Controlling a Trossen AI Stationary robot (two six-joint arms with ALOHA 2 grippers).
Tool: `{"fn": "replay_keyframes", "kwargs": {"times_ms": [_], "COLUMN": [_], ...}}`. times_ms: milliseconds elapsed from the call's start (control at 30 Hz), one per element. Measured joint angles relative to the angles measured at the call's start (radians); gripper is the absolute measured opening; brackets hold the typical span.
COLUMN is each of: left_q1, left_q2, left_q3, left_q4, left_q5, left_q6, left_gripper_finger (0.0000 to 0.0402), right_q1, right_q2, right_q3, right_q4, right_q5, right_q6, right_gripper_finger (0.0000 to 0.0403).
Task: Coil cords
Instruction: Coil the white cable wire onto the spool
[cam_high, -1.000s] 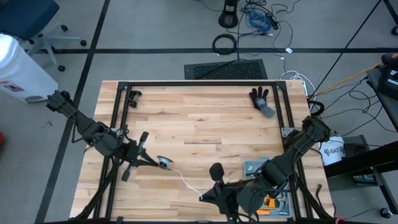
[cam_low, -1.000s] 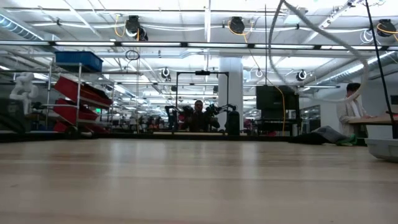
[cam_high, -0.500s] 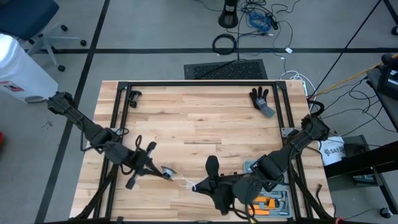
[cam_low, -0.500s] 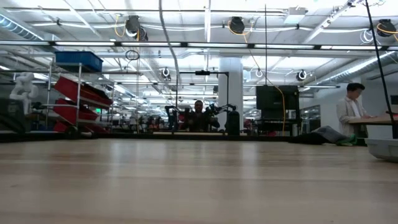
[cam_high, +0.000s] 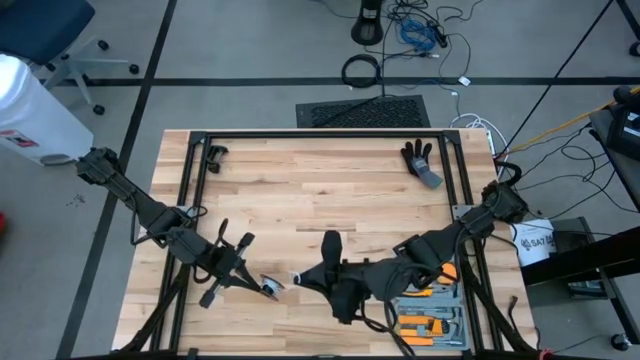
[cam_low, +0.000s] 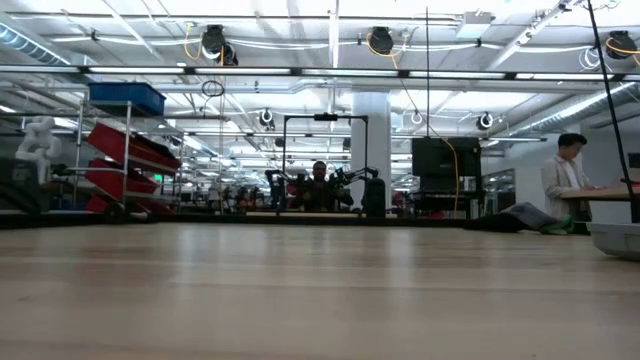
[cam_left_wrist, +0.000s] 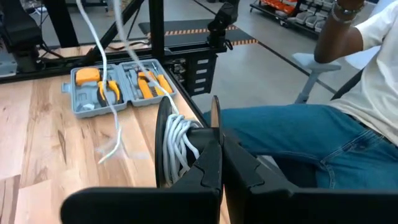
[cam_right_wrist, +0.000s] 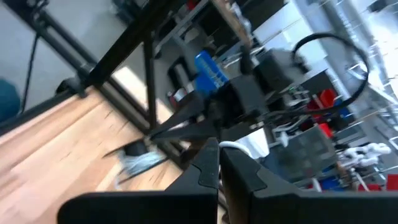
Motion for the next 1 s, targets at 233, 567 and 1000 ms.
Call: {"fn": "replay_keyframes", "kwargs": {"times_ms": [233, 567, 1000], "left_q1": [0.000, 0.001, 0.002], "left_q2": [0.000, 0.044, 0.072], "left_q3": [0.000, 0.002, 0.002], "left_q4": [0.004, 0.059, 0.126], "left_q5": [0.001, 0.053, 0.133], "left_q6": [-0.003, 0.005, 0.044], "left_gripper_finger": [0.0002, 0.0002, 0.0002], "right_q1": [-0.016, -0.135, -0.227], "right_q2": [0.000, 0.000, 0.001], "right_q3": [0.000, 0.000, 0.000], "right_q4": [0.065, 0.129, 0.127], "right_q5": [-0.011, -0.192, -0.334], "right_q6": [0.026, 0.046, 0.176], "right_gripper_finger": [0.0000, 0.0000, 0.0000]}}
